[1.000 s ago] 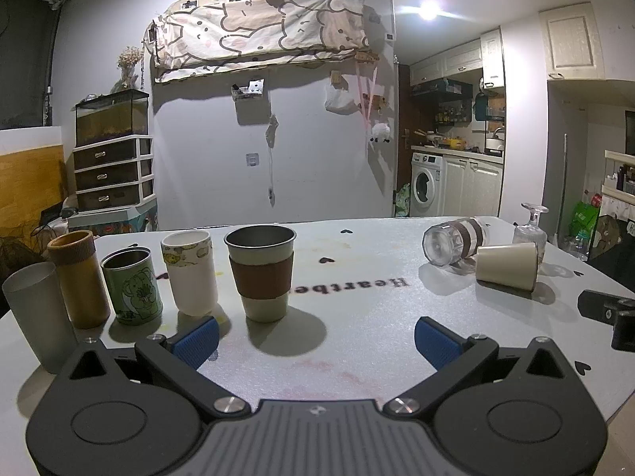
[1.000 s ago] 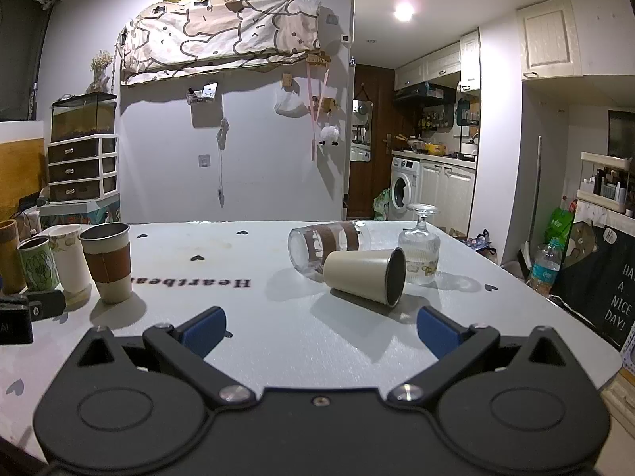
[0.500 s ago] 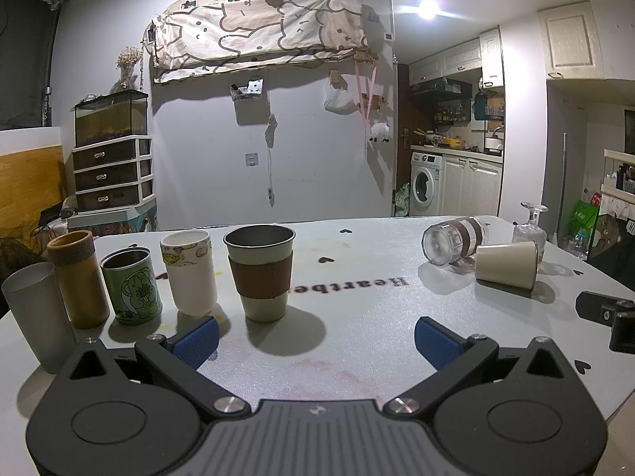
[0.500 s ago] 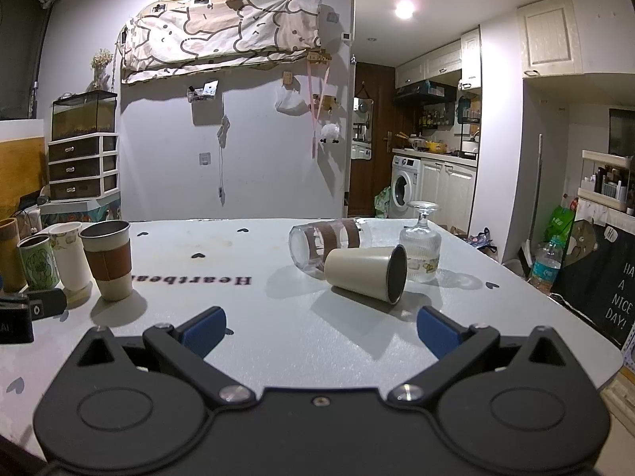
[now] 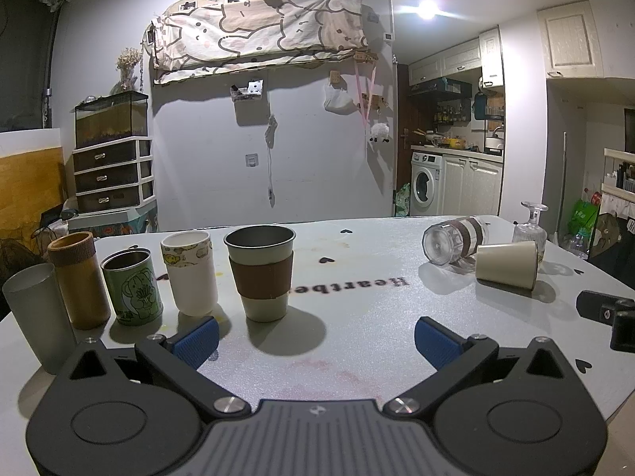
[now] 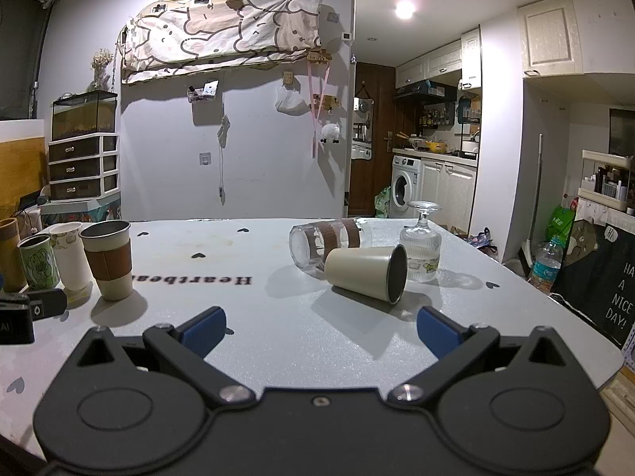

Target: Flip cup upright

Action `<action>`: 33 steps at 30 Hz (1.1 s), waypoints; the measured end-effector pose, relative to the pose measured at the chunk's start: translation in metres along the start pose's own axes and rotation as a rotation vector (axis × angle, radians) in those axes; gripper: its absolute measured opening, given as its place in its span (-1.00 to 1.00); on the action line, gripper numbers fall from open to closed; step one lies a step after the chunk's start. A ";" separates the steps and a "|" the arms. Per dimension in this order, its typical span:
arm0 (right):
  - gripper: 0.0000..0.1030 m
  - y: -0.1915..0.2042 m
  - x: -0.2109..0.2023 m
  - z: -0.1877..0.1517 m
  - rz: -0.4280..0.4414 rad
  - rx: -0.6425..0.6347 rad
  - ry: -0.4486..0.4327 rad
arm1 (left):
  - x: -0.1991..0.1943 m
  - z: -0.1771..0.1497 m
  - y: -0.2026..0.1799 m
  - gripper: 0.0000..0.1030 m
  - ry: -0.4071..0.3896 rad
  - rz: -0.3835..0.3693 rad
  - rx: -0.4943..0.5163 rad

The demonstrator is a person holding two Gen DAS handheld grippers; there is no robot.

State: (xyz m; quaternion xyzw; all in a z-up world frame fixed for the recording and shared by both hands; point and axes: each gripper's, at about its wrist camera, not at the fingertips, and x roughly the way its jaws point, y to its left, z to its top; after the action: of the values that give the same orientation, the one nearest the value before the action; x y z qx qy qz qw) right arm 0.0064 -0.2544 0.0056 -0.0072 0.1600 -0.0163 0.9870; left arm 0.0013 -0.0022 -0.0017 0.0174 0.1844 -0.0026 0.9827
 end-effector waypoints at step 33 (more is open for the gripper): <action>1.00 0.007 0.195 0.062 -0.034 -0.840 0.216 | 0.005 -0.015 0.028 1.00 0.029 0.015 -0.056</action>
State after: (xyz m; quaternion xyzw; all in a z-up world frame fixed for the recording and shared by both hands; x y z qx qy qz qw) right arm 0.2115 -0.2534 0.0026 -0.4092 0.2547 0.0335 0.8755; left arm 0.0007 0.0267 -0.0165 -0.0086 0.1982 0.0101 0.9801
